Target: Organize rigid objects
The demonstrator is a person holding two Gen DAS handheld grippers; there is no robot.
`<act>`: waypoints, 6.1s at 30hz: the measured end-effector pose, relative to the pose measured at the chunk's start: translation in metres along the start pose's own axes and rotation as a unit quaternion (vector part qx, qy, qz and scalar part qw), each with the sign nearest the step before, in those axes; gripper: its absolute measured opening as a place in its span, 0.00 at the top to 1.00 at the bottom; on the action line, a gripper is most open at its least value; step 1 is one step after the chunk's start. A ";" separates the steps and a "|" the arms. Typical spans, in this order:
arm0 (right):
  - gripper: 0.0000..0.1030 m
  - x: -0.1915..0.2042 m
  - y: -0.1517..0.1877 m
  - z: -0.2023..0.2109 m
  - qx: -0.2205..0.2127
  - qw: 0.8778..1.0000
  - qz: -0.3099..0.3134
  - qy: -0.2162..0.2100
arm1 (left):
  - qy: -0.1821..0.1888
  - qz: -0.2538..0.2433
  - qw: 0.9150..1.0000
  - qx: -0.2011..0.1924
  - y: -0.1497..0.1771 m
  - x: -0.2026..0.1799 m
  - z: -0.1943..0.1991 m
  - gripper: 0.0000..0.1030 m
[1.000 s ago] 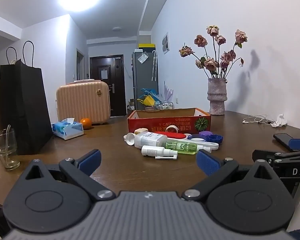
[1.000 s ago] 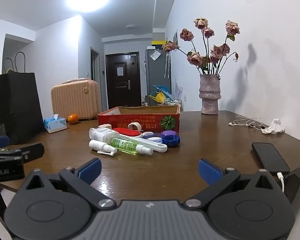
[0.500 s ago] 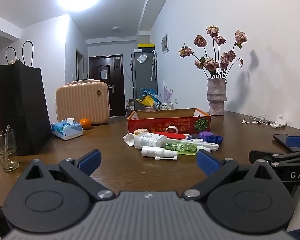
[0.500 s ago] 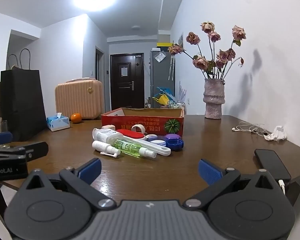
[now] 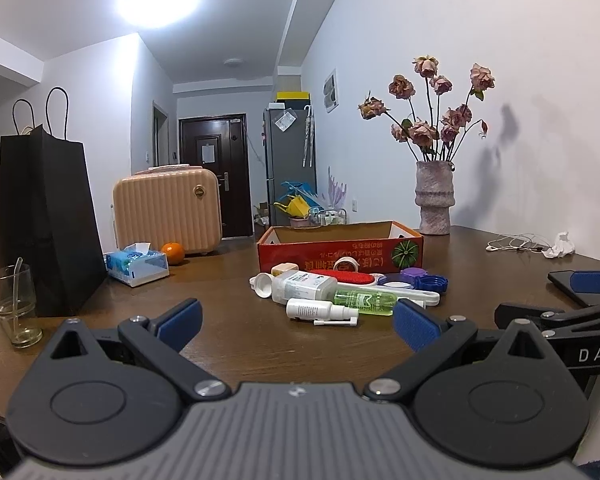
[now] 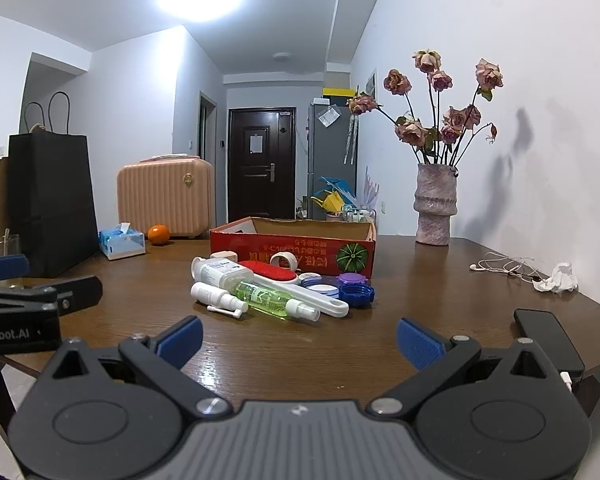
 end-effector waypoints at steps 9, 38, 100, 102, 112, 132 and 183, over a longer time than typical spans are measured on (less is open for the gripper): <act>0.00 -0.001 -0.001 0.001 0.000 1.000 0.001 0.003 | 0.005 -0.002 1.000 0.000 -0.002 -0.004 0.000 0.00; 0.00 0.003 0.000 -0.001 0.003 1.000 0.010 0.006 | 0.006 -0.001 1.000 0.005 0.006 0.003 -0.004 0.00; 0.28 0.047 -0.021 -0.202 0.102 0.973 0.060 -0.198 | -0.073 0.007 0.984 0.163 0.014 0.071 -0.217 0.00; 0.43 0.060 -0.021 -0.217 0.118 0.967 0.073 -0.214 | -0.080 0.010 0.983 0.167 0.017 0.077 -0.218 0.00; 0.75 0.095 -0.002 -0.253 0.181 0.947 0.123 -0.235 | -0.084 0.015 0.981 0.172 0.019 0.086 -0.219 0.00; 0.46 -0.001 0.021 -0.169 0.148 0.963 0.085 -0.207 | 0.046 -0.049 0.984 0.162 0.012 -0.038 -0.200 0.02; 0.74 -0.069 0.009 -0.197 0.145 0.968 0.013 -0.204 | -0.063 0.076 0.958 0.268 0.025 -0.059 -0.231 0.69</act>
Point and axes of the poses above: each gripper's, at about its wrist camera, not at the fingertips, and z roughly against the way its jaws point, x to its left, y to its underside, the point moved 9 cm from there along -z, roughly the way its jaws point, and after that the axes turned 2 degrees about x, right-handed, at the moved point
